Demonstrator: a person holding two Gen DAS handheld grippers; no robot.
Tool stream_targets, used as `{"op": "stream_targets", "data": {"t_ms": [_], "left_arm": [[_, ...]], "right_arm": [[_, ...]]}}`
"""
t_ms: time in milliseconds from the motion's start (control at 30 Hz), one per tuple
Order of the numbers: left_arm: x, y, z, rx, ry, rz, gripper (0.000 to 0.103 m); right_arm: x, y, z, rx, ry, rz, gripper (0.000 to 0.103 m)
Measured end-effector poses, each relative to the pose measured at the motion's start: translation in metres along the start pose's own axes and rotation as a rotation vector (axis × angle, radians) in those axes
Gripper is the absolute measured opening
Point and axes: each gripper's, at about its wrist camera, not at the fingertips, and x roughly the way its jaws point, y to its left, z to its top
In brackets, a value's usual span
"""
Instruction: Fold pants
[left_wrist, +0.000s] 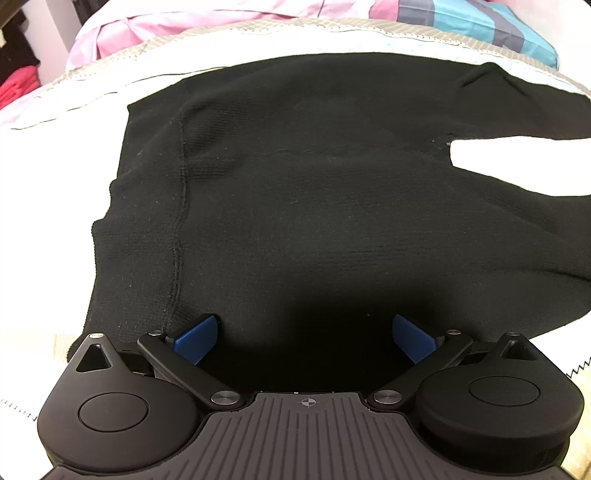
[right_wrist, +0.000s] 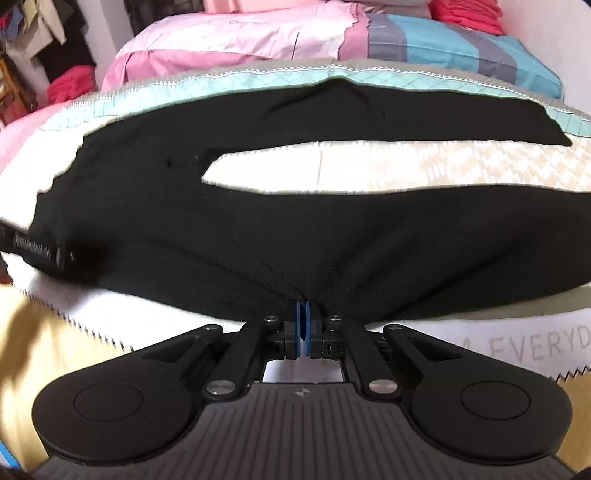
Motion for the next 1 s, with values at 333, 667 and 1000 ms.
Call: {"op": "stream_targets", "data": {"t_ms": [333, 667, 1000], "left_arm": [[0.001, 0.0, 0.006, -0.01, 0.025, -0.002, 0.103], [-0.006, 0.003, 0.016, -0.072, 0.041, 0.01, 0.103], [-0.002, -0.035, 0.045, -0.056, -0.003, -0.053, 0.103]], "right_arm": [[-0.009, -0.015, 0.02, 0.115, -0.069, 0.031, 0.037], [-0.002, -0.03, 0.008, 0.057, -0.003, -0.046, 0.055], [-0.01, -0.051, 0.024, 0.153, -0.074, -0.087, 0.067]]}}
